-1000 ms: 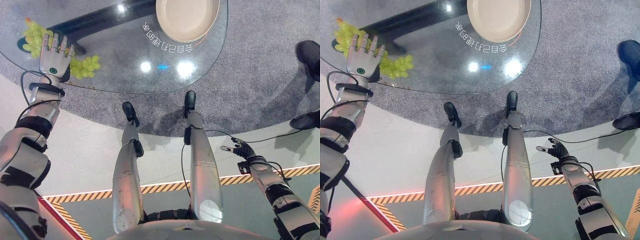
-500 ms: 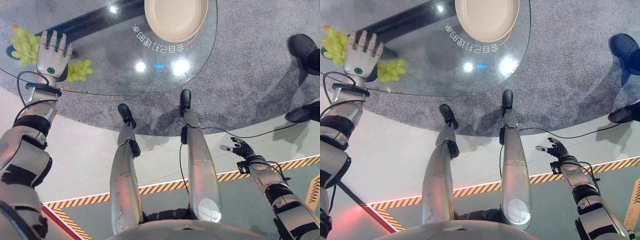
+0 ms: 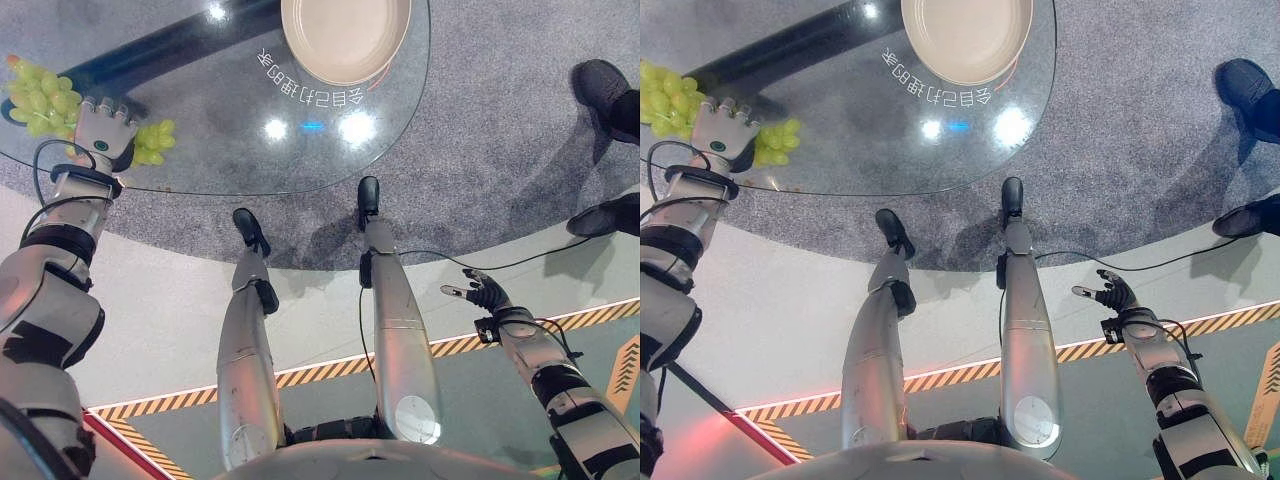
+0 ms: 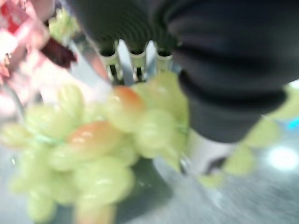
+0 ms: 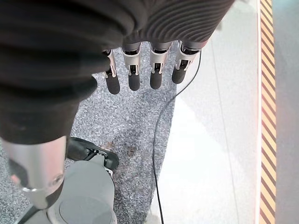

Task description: Pick up fruits into the plate

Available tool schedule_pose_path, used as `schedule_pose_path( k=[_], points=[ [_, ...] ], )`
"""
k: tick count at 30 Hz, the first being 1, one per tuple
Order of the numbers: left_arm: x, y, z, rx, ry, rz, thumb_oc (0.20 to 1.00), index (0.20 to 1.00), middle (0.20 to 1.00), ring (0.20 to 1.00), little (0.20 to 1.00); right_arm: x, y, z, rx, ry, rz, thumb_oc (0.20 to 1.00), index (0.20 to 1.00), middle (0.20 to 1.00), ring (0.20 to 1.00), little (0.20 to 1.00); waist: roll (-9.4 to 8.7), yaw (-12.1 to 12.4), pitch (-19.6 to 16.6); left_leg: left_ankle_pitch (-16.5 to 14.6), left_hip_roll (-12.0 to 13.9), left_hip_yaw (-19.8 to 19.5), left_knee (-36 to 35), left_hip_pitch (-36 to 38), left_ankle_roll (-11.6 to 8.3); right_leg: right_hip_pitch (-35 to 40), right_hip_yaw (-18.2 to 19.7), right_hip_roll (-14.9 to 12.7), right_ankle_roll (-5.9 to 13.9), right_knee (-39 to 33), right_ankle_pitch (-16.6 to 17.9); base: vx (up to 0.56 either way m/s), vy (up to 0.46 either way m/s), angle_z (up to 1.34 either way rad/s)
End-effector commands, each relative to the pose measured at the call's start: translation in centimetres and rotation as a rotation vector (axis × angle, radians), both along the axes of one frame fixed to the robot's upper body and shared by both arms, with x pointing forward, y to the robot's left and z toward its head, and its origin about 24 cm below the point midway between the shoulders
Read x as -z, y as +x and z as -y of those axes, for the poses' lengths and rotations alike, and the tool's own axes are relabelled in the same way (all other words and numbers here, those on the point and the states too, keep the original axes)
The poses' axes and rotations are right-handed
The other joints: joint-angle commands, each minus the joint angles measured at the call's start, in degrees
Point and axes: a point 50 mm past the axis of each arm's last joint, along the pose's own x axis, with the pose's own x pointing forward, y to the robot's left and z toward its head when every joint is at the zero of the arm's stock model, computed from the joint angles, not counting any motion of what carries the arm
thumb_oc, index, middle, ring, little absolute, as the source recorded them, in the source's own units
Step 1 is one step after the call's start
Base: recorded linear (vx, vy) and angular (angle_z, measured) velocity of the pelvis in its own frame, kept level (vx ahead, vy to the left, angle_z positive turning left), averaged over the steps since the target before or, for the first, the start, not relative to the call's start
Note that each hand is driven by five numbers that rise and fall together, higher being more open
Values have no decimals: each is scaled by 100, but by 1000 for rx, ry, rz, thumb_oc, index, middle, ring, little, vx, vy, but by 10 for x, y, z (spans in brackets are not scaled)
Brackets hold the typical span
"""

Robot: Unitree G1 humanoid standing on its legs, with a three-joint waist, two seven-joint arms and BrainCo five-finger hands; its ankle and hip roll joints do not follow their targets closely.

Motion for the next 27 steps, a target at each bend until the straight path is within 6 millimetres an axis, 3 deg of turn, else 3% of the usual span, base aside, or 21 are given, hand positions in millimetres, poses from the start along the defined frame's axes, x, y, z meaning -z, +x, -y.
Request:
schedule_pose_path(
  k=[1, 8, 14, 21, 25, 26, 27],
  points=[
    [0, -4, -11, -49, -122, -68, 200, 200, 200, 200, 200, 2, -14, 13, 14, -30, -22, 1000, 1000, 1000, 1000, 1000, -187, -35, -118, -728, -486, 196, 340, -53, 63, 221, -138, 660, -44, -103, -376, 0, 0, 0],
    [27, -3, -7, -137, -360, -235, 200, 200, 200, 200, 200, -6, -7, 12, 16, -26, 6, 1000, 1000, 1000, 1000, 1000, -200, -42, -118, -731, -487, 216, 322, -53, 75, 224, -137, 686, -34, -121, -357, 2, -3, -1],
    [29, -2, -4, -133, -424, -223, 200, 200, 200, 200, 200, -9, -4, 11, 18, -26, 21, 1000, 1000, 1000, 1000, 1000, -216, -37, -118, -728, -482, 209, 297, -50, 86, 240, -142, 710, -31, -135, -360, 0, 0, 0],
    [14, 0, 3, -12, -653, 44, 200, 200, 200, 200, 200, -7, -5, 5, 4, -10, 21, 1000, 1000, 1000, 1000, 1000, -271, 1, -118, -699, -483, 190, 244, -25, 86, 280, -163, 739, -38, -171, -354, -3, -9, 0],
    [1, 3, 10, 78, -989, 275, 200, 200, 200, 200, 200, 4, -10, -7, -9, 8, 9, 1000, 1000, 1000, 1000, 1000, -315, 46, -118, -710, -489, 160, 223, 33, 106, 329, -183, 759, -49, -136, -410, -21, -35, 1],
    [-6, 5, 12, 115, -1082, 342, 200, 200, 200, 200, 200, 4, -8, -12, -15, 14, 19, 1000, 1000, 1000, 1000, 1000, -340, 43, -118, -514, -503, 219, 180, -96, 153, 200, -203, 743, -95, -183, -241, -10, -50, 5],
    [-4, 4, 14, 128, -1125, 359, 200, 200, 200, 200, 200, 8, -11, -14, -18, 19, 7, 1000, 1000, 1000, 1000, 1000, -332, 64, -118, -712, -502, 142, 215, 54, 114, 352, -197, 759, -55, -132, -429, -84, -70, 7]
  ],
)
